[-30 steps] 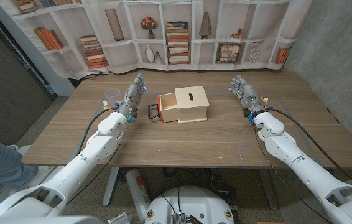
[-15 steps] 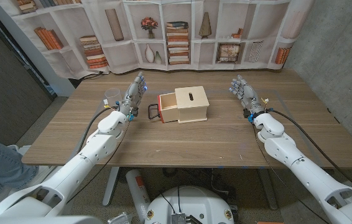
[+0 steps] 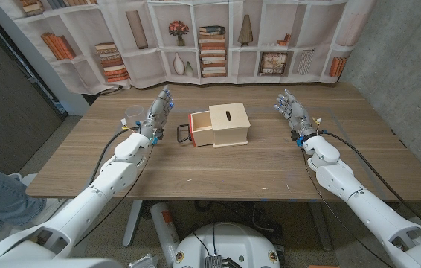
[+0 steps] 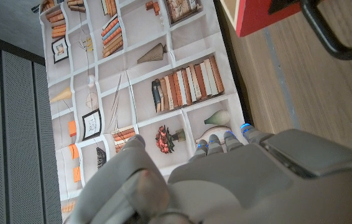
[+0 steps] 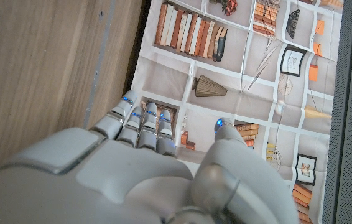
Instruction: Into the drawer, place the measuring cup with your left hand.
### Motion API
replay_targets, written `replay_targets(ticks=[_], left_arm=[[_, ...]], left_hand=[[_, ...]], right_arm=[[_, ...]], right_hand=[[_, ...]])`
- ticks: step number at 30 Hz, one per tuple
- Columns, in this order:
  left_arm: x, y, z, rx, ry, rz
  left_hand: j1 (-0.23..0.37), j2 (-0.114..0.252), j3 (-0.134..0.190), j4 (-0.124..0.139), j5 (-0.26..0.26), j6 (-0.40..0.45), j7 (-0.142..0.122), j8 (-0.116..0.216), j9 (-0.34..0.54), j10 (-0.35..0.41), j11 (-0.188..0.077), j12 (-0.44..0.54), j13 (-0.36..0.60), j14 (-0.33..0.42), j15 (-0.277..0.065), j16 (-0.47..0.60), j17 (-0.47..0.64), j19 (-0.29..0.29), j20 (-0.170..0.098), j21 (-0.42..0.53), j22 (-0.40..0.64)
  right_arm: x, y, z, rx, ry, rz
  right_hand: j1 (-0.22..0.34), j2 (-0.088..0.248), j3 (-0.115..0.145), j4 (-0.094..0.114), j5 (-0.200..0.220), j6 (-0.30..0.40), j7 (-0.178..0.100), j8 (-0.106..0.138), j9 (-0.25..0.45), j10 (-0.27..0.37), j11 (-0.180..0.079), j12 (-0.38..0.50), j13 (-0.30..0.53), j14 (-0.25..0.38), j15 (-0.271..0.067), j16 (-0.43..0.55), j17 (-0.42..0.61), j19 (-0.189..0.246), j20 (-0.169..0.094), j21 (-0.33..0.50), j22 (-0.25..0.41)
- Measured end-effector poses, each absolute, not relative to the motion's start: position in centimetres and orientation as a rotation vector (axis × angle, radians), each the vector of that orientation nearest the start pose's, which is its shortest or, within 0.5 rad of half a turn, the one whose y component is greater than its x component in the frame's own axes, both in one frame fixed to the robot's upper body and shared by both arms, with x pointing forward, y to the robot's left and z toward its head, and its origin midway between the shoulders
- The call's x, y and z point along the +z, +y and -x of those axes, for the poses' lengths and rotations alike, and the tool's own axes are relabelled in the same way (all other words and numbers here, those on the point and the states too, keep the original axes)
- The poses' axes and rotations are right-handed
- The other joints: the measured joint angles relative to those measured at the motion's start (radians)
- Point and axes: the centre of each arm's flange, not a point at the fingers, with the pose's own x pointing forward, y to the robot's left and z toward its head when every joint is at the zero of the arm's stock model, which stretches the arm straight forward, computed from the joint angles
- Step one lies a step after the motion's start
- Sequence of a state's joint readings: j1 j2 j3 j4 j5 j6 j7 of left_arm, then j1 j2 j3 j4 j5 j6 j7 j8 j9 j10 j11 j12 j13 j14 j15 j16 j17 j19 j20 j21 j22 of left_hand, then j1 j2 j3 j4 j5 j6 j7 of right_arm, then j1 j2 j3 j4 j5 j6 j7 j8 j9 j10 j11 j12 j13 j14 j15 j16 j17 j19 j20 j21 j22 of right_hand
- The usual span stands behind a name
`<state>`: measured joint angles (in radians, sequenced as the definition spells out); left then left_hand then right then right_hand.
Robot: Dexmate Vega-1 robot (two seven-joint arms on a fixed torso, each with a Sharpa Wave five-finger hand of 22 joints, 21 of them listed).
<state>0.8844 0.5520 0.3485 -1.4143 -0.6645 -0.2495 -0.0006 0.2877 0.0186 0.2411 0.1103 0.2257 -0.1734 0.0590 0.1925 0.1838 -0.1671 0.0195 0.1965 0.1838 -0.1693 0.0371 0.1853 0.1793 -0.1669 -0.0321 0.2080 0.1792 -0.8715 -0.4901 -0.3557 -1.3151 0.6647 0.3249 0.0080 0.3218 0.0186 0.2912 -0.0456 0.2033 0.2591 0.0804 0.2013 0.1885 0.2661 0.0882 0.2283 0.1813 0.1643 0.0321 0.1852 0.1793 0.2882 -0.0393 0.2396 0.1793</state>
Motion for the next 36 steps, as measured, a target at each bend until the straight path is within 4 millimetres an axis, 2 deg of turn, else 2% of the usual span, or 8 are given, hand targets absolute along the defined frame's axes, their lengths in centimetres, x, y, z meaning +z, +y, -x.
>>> replay_targets(ticks=[36], left_arm=[[-0.6, 31.6, -60.2, -0.159, -0.686, -0.008]], left_hand=[[0.022, -0.004, 0.001, -0.016, 0.0, 0.0, 0.0, 0.004, 0.0, 0.0, 0.0, 0.0, 0.0, 0.0, 0.0, 0.004, 0.0, 0.0, 0.0, 0.0, 0.0]], right_arm=[[-4.2, -28.9, -63.9, 0.174, -0.607, -0.085]], right_hand=[[0.0, 0.0, -0.004, -0.004, -0.004, 0.0, 0.0, 0.0, 0.0, 0.0, 0.0, 0.0, 0.0, 0.0, 0.0, 0.0, 0.0, 0.0, 0.0, -0.008, 0.0]])
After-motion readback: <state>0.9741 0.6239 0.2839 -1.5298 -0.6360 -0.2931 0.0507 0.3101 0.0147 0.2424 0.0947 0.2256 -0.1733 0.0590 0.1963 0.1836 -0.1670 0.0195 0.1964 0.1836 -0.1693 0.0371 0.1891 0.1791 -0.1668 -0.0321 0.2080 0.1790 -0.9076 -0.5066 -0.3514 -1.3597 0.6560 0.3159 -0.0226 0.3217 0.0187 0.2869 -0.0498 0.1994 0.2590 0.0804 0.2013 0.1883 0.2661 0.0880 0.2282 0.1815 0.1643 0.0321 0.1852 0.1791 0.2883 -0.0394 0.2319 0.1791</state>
